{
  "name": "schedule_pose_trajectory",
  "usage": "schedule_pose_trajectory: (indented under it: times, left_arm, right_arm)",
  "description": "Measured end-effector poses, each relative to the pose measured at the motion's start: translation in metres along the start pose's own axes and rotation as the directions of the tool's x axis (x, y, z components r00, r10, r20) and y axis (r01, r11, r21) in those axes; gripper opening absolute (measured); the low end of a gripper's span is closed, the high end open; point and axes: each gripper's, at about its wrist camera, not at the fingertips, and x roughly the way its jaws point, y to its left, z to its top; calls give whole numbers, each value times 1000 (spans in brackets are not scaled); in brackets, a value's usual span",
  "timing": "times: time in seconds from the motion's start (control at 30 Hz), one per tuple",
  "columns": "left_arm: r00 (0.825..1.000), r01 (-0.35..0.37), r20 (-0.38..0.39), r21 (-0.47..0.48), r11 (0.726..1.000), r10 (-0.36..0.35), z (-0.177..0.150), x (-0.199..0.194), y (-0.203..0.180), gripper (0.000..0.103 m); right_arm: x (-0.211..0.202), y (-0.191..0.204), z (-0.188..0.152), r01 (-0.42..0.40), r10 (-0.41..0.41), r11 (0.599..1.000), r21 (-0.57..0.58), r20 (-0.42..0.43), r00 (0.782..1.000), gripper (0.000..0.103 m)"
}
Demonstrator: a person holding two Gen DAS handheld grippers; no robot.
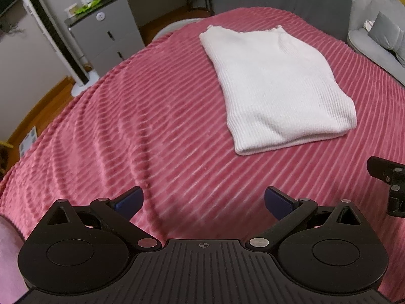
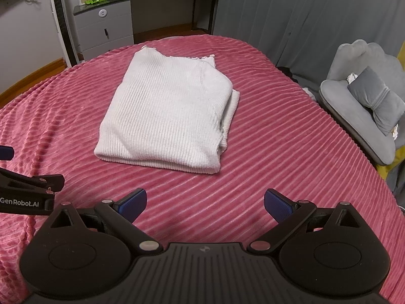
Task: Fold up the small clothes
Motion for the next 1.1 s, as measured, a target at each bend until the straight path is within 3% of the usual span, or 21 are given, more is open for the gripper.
schedule_pose_trajectory:
  times: [1.1]
  left_arm:
    - [999, 34, 3, 25, 999, -34, -1, -3, -7, 103]
  right_arm:
    - [-3, 2, -1, 26, -25, 1000, -17, 18, 1000, 99]
